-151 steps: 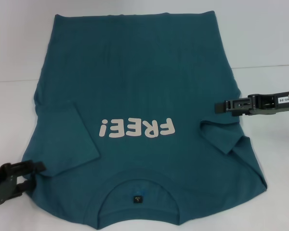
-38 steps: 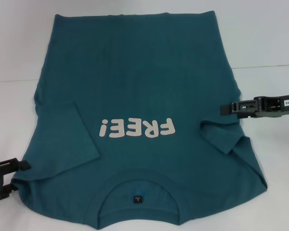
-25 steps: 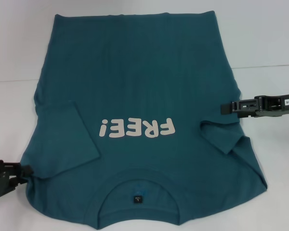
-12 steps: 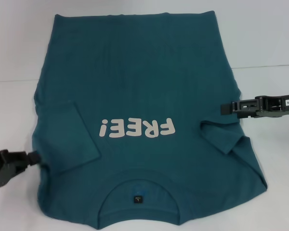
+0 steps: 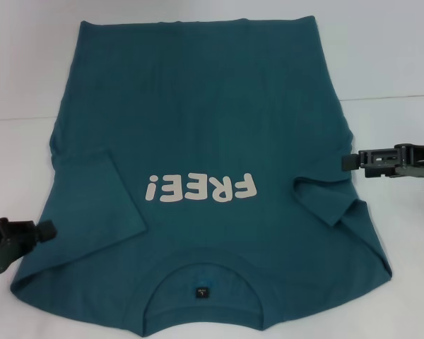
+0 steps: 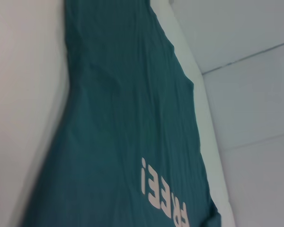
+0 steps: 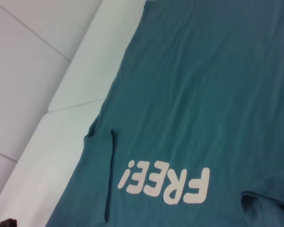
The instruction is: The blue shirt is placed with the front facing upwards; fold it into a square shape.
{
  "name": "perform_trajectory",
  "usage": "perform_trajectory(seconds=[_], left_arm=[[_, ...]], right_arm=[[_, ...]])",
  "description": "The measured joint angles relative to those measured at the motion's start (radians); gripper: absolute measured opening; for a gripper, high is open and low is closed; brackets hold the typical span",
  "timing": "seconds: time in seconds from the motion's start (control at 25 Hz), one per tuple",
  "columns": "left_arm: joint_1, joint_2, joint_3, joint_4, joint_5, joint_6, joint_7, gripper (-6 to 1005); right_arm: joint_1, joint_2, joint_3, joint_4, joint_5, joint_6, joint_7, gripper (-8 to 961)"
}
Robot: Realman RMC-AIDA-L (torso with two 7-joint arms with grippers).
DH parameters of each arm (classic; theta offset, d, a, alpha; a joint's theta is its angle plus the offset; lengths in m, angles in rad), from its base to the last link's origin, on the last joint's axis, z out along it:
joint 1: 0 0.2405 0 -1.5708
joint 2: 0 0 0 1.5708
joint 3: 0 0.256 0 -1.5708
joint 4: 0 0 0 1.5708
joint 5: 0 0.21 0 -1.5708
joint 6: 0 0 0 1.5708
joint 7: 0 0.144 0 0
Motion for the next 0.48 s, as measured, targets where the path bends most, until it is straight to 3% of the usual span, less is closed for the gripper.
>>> perform_trajectory(seconds=[0.28,0.48], left_arm=[[0.038,-0.011,0.030,0.097,0.018,-0.004,0.007,64],[0.065,-0.005,0.016,0.120,0.034,0.007,-0.072,226]], right_arm=[[0.003,0.000,-0.002,0.000,0.000,-0.002,0.000,927],[0.005,0.001,0.002,0.000,0.000,0.001,0.000,927]])
